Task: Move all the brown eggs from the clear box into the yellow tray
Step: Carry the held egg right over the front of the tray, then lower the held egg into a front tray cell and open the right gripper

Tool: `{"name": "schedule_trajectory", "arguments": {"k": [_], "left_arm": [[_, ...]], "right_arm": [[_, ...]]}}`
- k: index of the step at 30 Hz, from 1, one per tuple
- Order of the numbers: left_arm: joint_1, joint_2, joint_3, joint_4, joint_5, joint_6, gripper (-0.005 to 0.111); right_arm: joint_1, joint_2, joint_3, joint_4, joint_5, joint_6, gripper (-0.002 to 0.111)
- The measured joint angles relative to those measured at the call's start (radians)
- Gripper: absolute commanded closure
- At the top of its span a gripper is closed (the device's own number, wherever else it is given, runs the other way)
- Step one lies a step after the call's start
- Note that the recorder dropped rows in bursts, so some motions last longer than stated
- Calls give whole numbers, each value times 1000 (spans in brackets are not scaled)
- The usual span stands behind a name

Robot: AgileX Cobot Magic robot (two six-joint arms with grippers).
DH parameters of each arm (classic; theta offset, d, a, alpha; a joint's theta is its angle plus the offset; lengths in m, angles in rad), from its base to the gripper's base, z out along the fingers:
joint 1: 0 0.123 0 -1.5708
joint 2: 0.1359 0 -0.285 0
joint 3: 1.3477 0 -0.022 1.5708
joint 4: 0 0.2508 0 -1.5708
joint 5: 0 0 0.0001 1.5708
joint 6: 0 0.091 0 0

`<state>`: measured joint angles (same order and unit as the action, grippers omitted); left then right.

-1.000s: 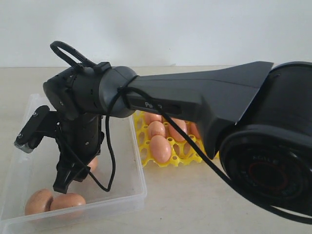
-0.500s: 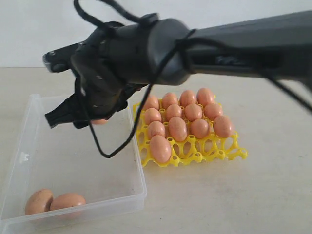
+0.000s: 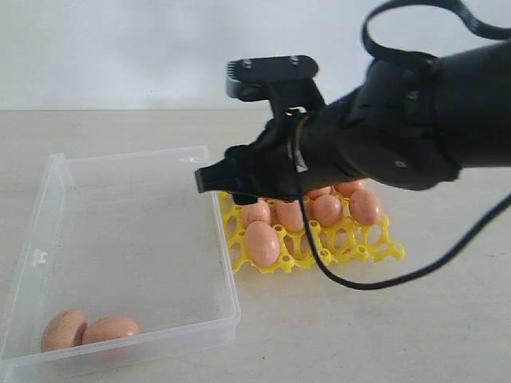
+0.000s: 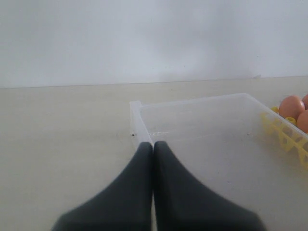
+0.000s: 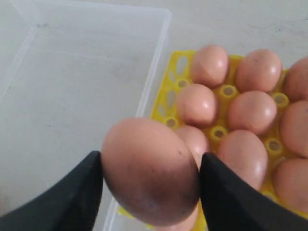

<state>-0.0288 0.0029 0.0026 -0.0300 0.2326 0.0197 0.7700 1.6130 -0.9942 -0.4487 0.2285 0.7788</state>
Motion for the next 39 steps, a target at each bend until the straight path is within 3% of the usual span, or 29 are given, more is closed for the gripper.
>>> {"name": "schedule_trajectory", "arguments": {"k": [7, 13, 22, 39], "left_arm": [[0, 0, 0, 0, 0, 0, 111], [0, 0, 0, 0, 0, 0, 111], [0, 0, 0, 0, 0, 0, 111], [0, 0, 0, 0, 0, 0, 111]], "right_arm": [[-93, -66, 191, 84, -167, -46, 109], [-84, -66, 270, 288, -330, -220, 109], [-83, -68, 382, 412, -446, -446, 109], [-94, 27, 398, 468, -590, -592, 109]]}}
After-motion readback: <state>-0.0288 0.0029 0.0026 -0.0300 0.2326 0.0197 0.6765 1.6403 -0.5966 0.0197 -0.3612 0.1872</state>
